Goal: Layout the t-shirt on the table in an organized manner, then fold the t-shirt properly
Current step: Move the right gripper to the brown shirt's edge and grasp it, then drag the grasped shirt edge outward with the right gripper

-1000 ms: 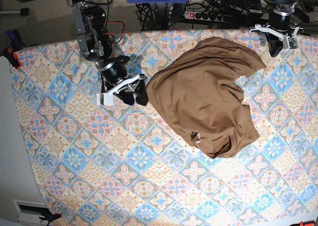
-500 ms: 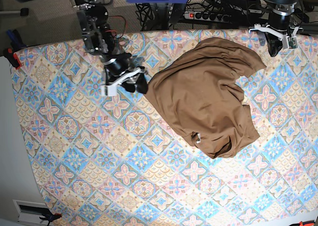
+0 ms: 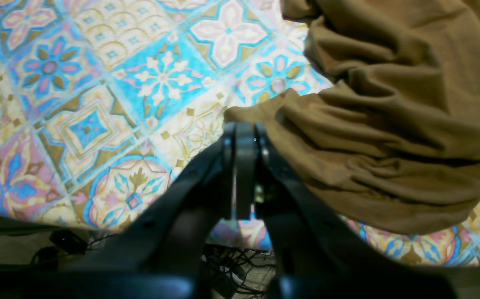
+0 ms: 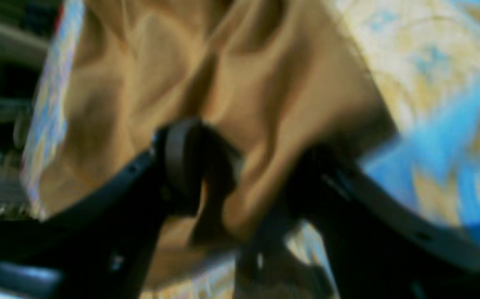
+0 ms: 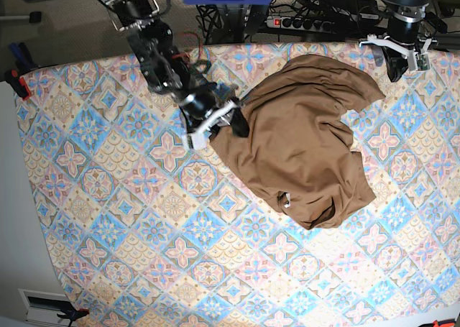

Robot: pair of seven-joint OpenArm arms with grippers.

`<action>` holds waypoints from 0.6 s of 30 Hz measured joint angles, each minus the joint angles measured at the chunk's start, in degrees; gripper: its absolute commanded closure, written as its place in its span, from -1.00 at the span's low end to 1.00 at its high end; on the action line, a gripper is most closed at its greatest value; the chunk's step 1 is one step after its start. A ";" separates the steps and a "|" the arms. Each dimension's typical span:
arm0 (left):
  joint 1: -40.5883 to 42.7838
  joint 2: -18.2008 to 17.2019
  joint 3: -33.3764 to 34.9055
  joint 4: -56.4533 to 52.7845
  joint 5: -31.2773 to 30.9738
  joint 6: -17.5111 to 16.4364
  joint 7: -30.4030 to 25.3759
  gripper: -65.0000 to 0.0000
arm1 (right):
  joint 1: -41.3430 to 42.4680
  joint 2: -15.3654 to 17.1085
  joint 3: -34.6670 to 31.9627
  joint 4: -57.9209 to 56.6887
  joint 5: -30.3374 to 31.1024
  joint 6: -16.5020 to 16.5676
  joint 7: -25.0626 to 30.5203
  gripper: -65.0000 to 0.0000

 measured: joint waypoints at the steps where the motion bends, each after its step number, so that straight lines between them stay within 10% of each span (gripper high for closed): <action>1: 0.00 -0.11 0.00 0.00 0.02 0.02 -0.02 1.00 | 0.55 -0.04 -0.22 -0.31 -0.09 -0.28 -0.04 0.24; 5: 0.07 0.11 0.00 0.00 0.02 0.20 0.00 1.00 | 1.36 0.35 -0.22 -0.61 -0.17 -1.27 -1.70 1.00; 18: 0.04 0.11 0.15 -0.02 0.04 0.17 0.00 1.00 | 0.46 0.33 11.96 3.28 -0.52 -6.95 -5.86 1.00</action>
